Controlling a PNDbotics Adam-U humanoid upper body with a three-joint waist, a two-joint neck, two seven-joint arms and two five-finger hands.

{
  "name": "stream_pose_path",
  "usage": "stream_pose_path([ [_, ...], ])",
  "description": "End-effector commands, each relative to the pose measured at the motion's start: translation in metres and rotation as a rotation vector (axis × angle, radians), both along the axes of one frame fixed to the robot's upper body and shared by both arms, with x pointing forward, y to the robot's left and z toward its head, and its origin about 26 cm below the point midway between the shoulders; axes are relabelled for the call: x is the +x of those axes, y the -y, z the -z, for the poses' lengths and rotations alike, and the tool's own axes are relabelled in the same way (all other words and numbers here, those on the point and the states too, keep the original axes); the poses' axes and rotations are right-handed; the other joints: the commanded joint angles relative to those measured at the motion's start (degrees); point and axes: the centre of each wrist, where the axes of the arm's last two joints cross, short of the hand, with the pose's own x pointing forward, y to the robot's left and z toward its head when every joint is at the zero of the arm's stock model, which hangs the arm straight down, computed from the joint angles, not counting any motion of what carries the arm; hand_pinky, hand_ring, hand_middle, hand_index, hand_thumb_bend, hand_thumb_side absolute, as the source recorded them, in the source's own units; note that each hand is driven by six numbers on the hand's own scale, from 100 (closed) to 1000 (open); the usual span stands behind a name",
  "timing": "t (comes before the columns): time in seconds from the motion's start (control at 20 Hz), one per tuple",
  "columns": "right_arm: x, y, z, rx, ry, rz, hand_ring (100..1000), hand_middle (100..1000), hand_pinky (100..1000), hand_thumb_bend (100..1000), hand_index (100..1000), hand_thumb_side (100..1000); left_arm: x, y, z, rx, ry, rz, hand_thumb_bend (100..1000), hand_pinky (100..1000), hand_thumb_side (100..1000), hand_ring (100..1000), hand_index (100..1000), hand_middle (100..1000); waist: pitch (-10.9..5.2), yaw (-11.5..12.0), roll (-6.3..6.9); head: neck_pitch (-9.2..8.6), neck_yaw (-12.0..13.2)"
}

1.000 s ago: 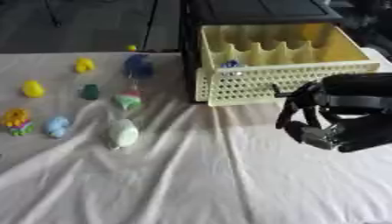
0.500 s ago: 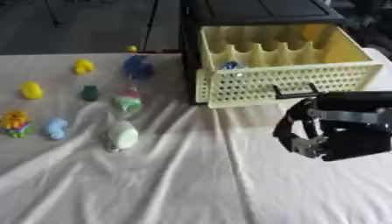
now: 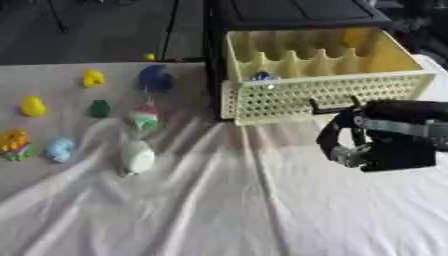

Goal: Pick up objects from table and place into drawer.

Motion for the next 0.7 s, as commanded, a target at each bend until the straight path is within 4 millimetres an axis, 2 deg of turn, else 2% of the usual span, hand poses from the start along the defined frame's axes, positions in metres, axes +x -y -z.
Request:
stream_pose_path([
  [0.05,0.006,0.006,-0.009,0.001,0.060,0.044,479,715,222,100,837,1000,-0.003,0.002,-0.005,0.001,0.019,0.012,134,683,1000,846,908,822,-0.90,0.2,-0.07,-0.91,-0.3],
  [0.7,0.058,0.024,0.009,0.036,0.046,0.119,507,769,223,100,865,1000,-0.003,0.004,-0.003,-0.002,0.003,0.031,122,664,1000,839,905,822,-0.51,1.3,-0.26,-1.66,-0.4],
])
